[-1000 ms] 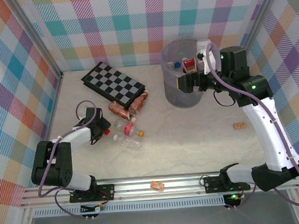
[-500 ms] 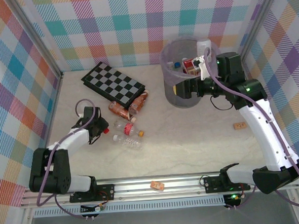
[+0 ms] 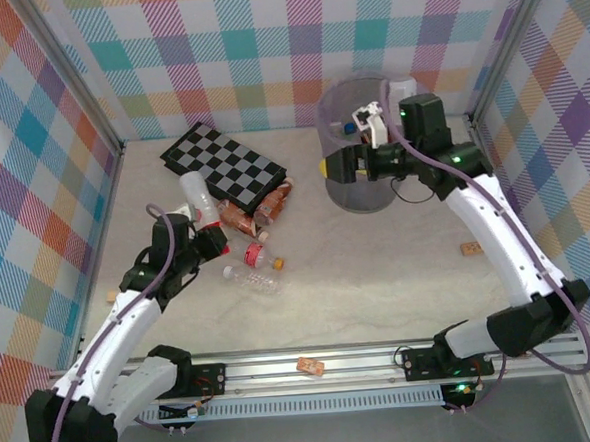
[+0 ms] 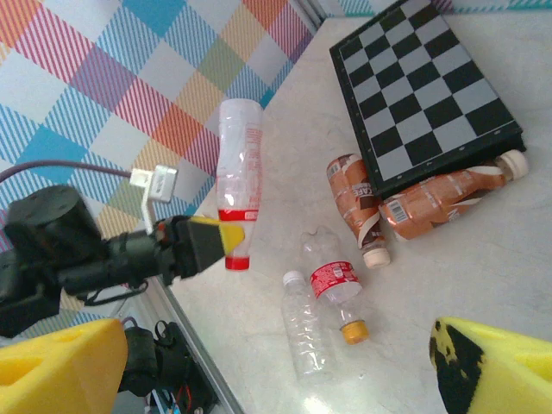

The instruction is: Put the plastic bottles in the bin

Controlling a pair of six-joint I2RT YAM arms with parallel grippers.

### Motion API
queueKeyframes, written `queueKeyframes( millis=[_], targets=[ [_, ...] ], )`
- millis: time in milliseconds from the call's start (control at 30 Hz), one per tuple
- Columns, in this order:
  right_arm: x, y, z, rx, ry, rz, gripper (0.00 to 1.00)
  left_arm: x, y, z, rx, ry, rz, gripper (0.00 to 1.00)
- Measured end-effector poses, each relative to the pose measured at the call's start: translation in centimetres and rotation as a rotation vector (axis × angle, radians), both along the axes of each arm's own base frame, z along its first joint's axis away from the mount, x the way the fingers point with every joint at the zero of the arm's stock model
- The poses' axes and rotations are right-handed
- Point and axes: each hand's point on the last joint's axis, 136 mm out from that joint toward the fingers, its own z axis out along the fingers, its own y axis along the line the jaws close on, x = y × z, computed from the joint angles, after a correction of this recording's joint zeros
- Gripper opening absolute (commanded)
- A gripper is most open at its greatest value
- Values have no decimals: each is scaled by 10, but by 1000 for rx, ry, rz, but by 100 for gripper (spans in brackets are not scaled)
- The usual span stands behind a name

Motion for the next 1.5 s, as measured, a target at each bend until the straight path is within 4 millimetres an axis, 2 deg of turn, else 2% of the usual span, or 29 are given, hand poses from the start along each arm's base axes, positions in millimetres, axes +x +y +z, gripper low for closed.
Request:
queueKeyframes(
  millis=[167,300,500,667,767,833,967,1033,1100,1167,1200,1233,1300,1367,1500],
  targets=[
    [18,31,-13,5,62,31,92,-23,-53,22,-48,-79,-201,26],
    [28,61,-27,5,102,72,94,-33,-83,33,-70,-128,-310,25],
    [34,100,-51,-10,162,137,95,-40,-121,25,-66,-132,-430,25],
    [42,116,-72,-40,196,149,92,-40,-133,23,-48,-129,-459,25],
    [45,118,-81,-55,209,147,83,-39,-133,24,-41,-136,-458,25],
    [47,118,-86,-64,221,145,81,-38,-135,29,-47,-149,-461,25],
    [48,120,-94,-72,239,150,66,-36,-137,38,-55,-170,-462,25],
    [46,122,-93,-69,244,157,63,-35,-137,36,-50,-168,-459,25],
    [46,122,-91,-69,241,161,58,-34,-137,34,-43,-165,-454,32],
    [46,122,-90,-74,236,159,51,-33,-137,34,-34,-168,-453,50],
    [47,121,-88,-77,228,156,49,-32,-136,34,-31,-171,-452,55],
    [47,120,-86,-81,221,154,49,-32,-136,35,-30,-175,-451,59],
    [50,119,-78,-88,192,145,48,-30,-135,39,-26,-186,-441,78],
    [55,115,-66,-93,151,130,47,-30,-133,42,-24,-195,-430,91],
    [68,104,-33,-85,44,87,43,-35,-120,51,-23,-207,-389,98]
  ],
)
